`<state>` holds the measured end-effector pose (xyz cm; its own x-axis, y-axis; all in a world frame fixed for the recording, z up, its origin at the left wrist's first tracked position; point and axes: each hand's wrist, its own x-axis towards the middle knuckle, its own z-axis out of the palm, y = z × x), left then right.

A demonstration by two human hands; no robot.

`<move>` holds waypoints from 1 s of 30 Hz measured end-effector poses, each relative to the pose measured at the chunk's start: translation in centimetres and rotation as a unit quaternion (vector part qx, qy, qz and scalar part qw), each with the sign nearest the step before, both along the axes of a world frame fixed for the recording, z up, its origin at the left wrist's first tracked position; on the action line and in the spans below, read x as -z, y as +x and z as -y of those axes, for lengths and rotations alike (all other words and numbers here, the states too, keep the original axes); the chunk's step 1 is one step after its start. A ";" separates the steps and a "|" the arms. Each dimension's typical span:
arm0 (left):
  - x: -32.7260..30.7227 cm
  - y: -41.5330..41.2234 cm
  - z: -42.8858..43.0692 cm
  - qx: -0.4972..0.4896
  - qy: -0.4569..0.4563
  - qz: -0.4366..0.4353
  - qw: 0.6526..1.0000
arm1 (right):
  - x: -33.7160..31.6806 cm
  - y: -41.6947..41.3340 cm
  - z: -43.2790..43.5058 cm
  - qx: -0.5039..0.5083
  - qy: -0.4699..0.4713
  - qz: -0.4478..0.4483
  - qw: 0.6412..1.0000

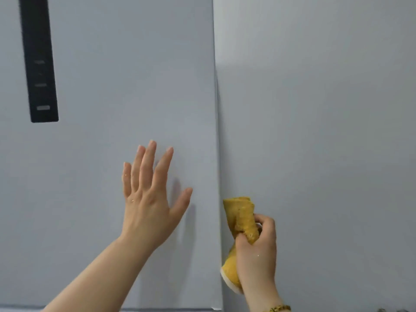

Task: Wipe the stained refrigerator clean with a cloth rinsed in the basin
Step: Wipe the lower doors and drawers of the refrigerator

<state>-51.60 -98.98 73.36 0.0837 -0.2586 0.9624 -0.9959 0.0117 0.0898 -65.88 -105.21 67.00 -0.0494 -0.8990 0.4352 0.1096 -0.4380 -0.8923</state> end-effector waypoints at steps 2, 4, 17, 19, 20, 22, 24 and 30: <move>-1.6 0.4 0.5 -0.036 0.039 -0.011 0.999 | 0.0 0.9 0.8 -0.067 -0.020 -0.001 0.998; -2.0 0.7 1.0 -0.068 0.058 0.007 0.996 | 0.9 1.3 1.0 -0.118 -0.035 0.018 0.992; -2.1 0.2 1.0 -0.106 0.064 0.009 0.992 | -4.1 1.5 4.8 -0.267 -0.208 0.073 0.938; -2.1 0.0 1.1 -0.111 0.059 0.016 0.992 | -6.4 1.4 5.7 -0.286 -0.219 0.055 0.931; -2.1 0.0 1.1 -0.112 0.056 0.019 0.992 | -6.9 1.4 5.9 -0.296 -0.222 0.050 0.928; -2.0 0.0 1.1 -0.116 0.047 0.025 0.992 | -6.3 1.5 5.8 -0.319 -0.236 0.051 0.917; -1.7 0.2 1.0 -0.118 0.039 0.031 0.992 | -4.0 1.6 5.3 -0.309 -0.266 0.067 0.911; -2.3 0.2 0.8 -0.108 0.020 0.016 0.994 | -1.5 3.1 4.9 -0.180 -0.393 0.113 0.894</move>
<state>-51.35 -99.83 75.67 0.1109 -0.2759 0.9548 -0.9770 -0.2062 0.0539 -62.80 -110.15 68.49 0.0151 -0.2945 0.9555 0.5090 -0.8203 -0.2609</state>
